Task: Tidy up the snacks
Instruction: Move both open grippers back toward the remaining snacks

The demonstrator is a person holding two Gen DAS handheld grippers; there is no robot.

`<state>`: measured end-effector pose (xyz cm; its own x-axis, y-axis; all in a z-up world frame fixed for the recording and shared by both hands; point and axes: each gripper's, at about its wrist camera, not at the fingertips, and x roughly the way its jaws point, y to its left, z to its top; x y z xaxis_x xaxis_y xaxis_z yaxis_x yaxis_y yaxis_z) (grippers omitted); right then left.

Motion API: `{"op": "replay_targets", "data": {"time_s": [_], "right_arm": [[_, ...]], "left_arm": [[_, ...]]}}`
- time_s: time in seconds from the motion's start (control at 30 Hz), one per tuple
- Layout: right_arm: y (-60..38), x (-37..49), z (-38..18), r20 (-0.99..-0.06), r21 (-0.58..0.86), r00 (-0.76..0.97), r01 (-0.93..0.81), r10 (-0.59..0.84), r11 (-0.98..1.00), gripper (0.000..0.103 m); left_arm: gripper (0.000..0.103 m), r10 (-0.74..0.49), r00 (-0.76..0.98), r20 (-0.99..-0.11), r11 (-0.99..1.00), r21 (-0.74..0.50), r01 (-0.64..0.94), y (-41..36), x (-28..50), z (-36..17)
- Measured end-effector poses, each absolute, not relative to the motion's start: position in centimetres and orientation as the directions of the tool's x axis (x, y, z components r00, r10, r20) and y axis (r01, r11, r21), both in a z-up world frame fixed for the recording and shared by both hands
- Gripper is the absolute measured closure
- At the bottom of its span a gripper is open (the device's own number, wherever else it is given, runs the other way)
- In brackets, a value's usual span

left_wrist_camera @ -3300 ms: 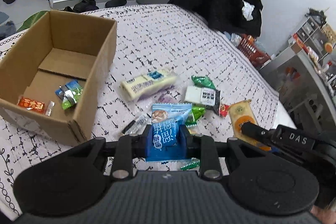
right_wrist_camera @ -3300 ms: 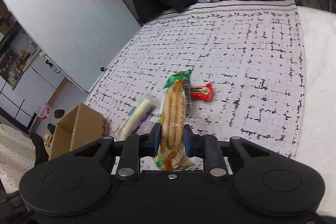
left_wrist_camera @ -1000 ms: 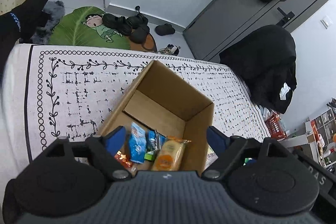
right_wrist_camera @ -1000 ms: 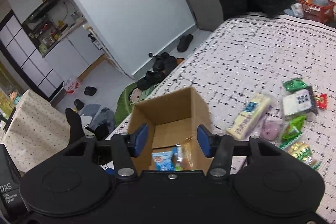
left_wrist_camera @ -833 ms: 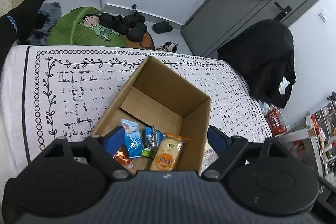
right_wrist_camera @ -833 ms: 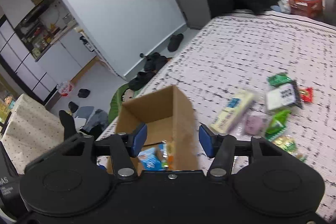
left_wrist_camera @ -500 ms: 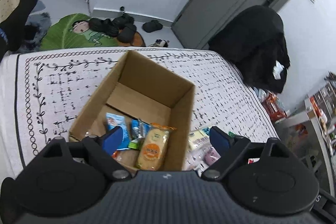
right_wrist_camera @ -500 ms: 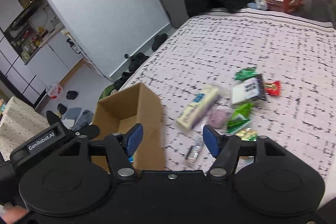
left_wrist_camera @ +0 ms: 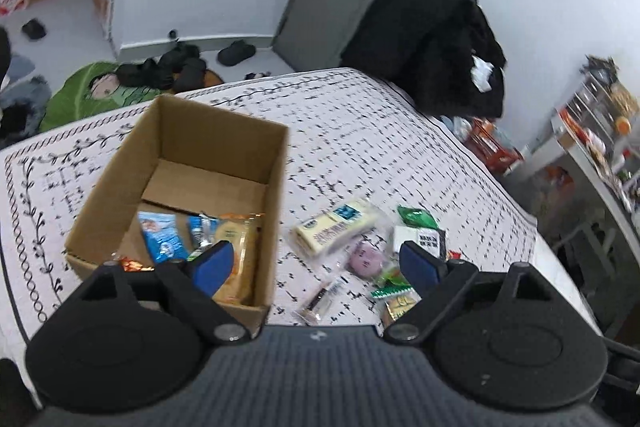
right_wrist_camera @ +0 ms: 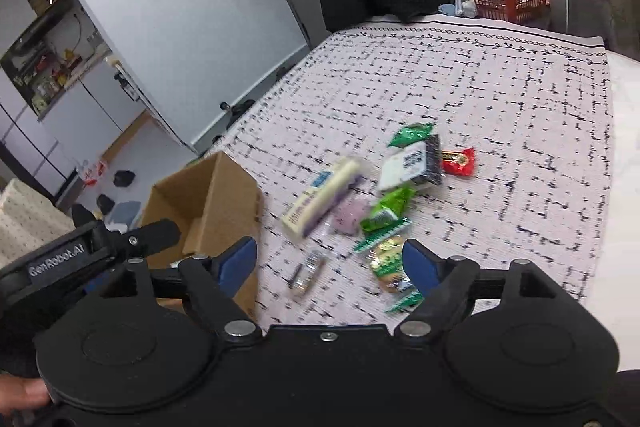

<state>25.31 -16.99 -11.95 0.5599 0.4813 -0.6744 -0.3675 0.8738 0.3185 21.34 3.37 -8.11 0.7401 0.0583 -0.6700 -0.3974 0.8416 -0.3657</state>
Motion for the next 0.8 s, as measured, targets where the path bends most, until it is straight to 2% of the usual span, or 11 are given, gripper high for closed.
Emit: {"op": "replay_targets", "data": {"time_s": [0.27, 0.37, 0.43, 0.5, 0.8], "right_arm": [[-19.4, 26.1, -13.9, -0.698, 0.324, 0.538, -0.352, 0.473, 0.878, 0.026], [-20.0, 26.4, -14.7, -0.705, 0.336, 0.522, -0.350, 0.480, 0.875, 0.029], [-20.2, 26.5, -15.2, -0.713, 0.336, 0.514, -0.348, 0.478, 0.875, 0.030], [-20.5, 26.8, -15.6, -0.713, 0.355, 0.502, -0.345, 0.490, 0.869, 0.030], [-20.5, 28.3, -17.4, -0.729, 0.361, 0.481, -0.336, 0.488, 0.870, 0.031]], "left_arm": [[0.019, 0.053, 0.731, -0.681, 0.906, -0.275, -0.321, -0.2, 22.4, -8.8], [0.025, 0.048, 0.719, -0.693, 0.916, -0.257, -0.309, -1.0, 22.8, -9.4], [0.034, 0.041, 0.709, -0.704, 0.923, -0.244, -0.297, -1.5, 23.1, -9.9], [0.038, 0.040, 0.699, -0.714, 0.932, -0.225, -0.284, -2.0, 23.4, -10.4], [0.050, 0.070, 0.645, -0.761, 0.943, -0.161, -0.292, -3.2, 24.8, -13.4]]}}
